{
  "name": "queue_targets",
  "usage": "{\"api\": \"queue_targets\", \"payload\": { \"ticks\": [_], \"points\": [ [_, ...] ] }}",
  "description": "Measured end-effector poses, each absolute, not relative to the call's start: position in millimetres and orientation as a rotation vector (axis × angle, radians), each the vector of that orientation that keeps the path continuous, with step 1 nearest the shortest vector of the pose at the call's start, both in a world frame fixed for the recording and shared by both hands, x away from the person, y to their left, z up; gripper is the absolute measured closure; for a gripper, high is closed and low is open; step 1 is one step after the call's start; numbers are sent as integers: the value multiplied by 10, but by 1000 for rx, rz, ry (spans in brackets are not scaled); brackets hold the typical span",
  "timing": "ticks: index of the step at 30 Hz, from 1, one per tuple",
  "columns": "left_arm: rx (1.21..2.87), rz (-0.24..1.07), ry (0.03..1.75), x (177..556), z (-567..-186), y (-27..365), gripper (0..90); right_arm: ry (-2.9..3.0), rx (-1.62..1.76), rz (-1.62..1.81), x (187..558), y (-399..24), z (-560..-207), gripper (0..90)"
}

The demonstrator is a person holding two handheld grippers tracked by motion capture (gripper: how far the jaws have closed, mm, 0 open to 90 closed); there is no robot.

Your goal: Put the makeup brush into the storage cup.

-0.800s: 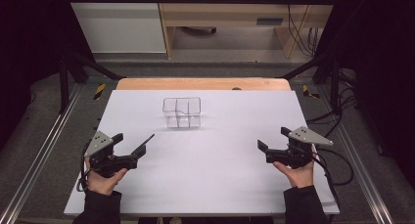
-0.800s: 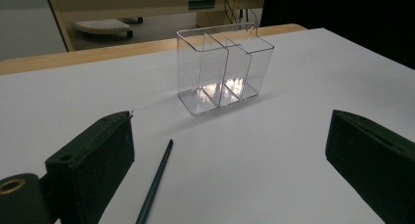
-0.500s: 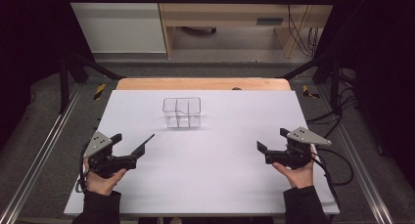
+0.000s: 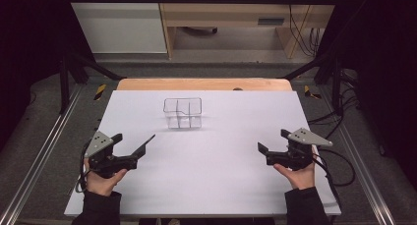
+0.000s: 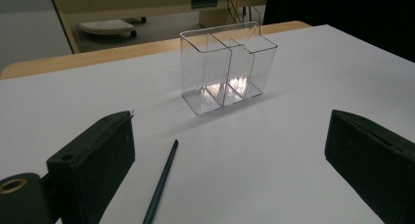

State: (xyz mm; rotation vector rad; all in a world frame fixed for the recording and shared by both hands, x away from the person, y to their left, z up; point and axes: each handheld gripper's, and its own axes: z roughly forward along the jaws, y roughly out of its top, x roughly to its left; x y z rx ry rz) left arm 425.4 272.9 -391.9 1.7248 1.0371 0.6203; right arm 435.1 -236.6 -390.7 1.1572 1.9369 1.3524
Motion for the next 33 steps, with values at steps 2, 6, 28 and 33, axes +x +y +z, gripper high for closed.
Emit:
{"api": "queue_targets", "payload": {
  "ticks": [2,6,28,33],
  "points": [
    [1730,623,1037,4264,-3910,2728,37,1935,1160,1354,4351,-2361,-3909,46],
    [1730,628,1040,4282,-3885,2737,36,1947,1162,1347,4360,-2342,-3924,45],
    [1790,629,1051,4408,-3814,2781,37,1950,1175,1339,4348,-2362,-3900,44],
    [1802,633,1050,4454,-3784,2790,37,1953,1177,1335,4349,-2356,-3902,44]
  ]
}}
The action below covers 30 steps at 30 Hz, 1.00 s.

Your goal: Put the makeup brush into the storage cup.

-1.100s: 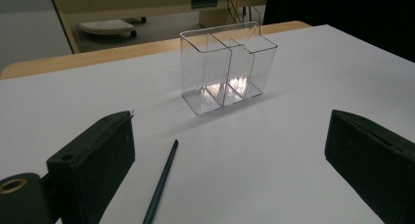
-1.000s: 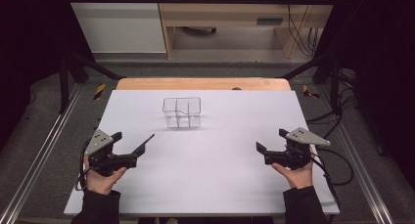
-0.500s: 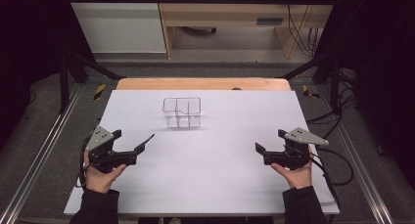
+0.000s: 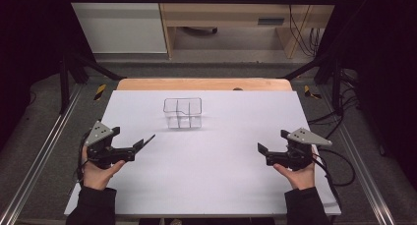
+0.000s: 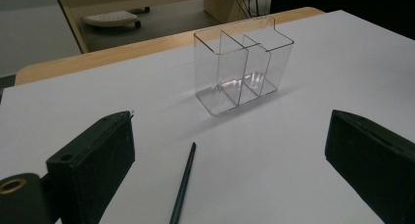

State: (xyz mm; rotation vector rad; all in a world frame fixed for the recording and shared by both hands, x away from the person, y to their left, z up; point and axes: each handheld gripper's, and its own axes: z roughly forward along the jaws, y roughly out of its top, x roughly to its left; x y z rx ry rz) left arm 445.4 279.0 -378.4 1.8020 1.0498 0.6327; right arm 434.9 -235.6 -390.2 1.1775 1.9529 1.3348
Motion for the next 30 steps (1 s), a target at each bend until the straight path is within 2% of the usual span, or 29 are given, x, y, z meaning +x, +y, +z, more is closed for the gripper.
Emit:
{"api": "queue_targets", "payload": {
  "ticks": [17,30],
  "points": [
    [1941,630,1072,4676,-3738,2822,43,1968,1182,1329,4358,-2328,-3915,44],
    [2082,602,1107,4877,-3906,2797,56,1990,1178,1318,4367,-2298,-3932,44]
  ]
}}
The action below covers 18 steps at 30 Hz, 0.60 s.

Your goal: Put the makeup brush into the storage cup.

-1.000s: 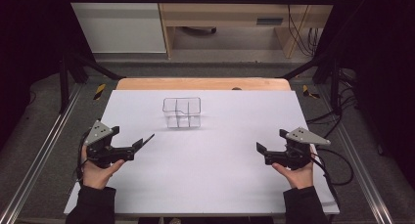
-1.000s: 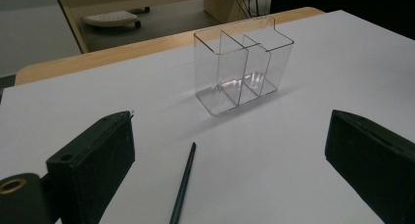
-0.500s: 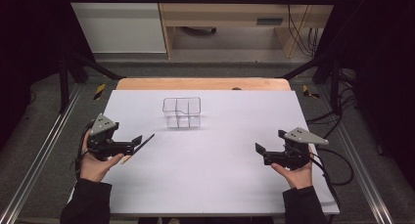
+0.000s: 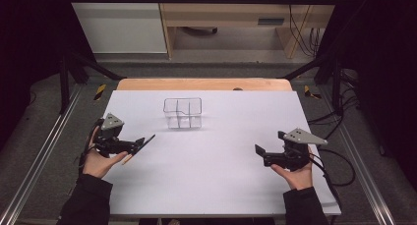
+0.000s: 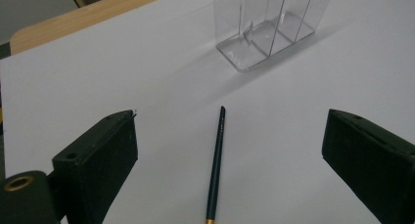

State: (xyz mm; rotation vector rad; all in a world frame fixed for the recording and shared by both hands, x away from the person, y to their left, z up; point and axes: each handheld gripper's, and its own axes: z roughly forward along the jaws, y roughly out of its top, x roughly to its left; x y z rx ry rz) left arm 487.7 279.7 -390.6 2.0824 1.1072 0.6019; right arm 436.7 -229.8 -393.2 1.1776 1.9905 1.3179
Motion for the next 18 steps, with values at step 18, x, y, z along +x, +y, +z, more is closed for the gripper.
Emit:
{"api": "queue_targets", "payload": {
  "ticks": [18],
  "points": [
    [2222,536,1165,5048,-4153,2874,100,2002,1172,1314,4371,-2283,-3938,43]
  ]
}}
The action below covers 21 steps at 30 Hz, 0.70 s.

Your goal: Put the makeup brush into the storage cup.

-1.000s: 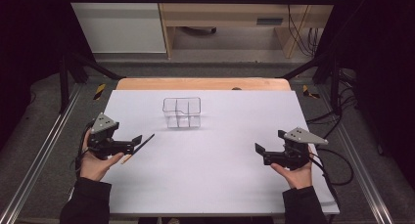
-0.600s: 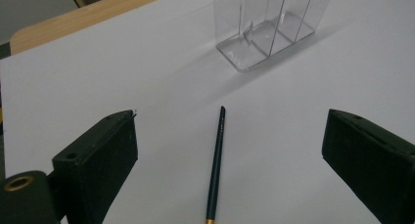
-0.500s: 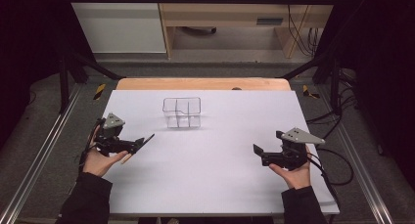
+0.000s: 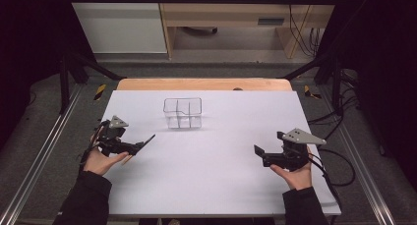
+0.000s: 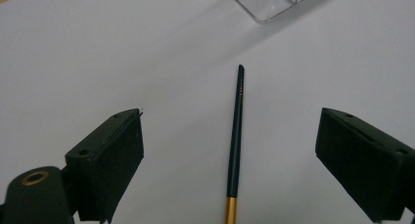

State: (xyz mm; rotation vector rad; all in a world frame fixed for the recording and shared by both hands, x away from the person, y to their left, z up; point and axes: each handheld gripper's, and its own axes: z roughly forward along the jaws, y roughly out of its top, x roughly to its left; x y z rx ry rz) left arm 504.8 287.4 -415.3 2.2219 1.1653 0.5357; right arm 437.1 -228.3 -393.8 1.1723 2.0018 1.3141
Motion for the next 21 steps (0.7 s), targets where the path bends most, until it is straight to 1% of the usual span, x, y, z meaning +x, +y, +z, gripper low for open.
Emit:
{"api": "queue_targets", "payload": {
  "ticks": [4,10,16,21],
  "points": [
    [2257,519,1176,5066,-4204,2876,121,2002,1173,1315,4371,-2283,-3939,43],
    [2307,487,1185,5097,-4308,2888,184,2005,1171,1312,4372,-2275,-3945,43],
    [2357,448,1187,5125,-4390,2883,262,2008,1172,1310,4376,-2270,-3951,43],
    [2387,411,1189,5173,-4443,2869,360,2010,1172,1311,4379,-2265,-3955,43]
  ]
}}
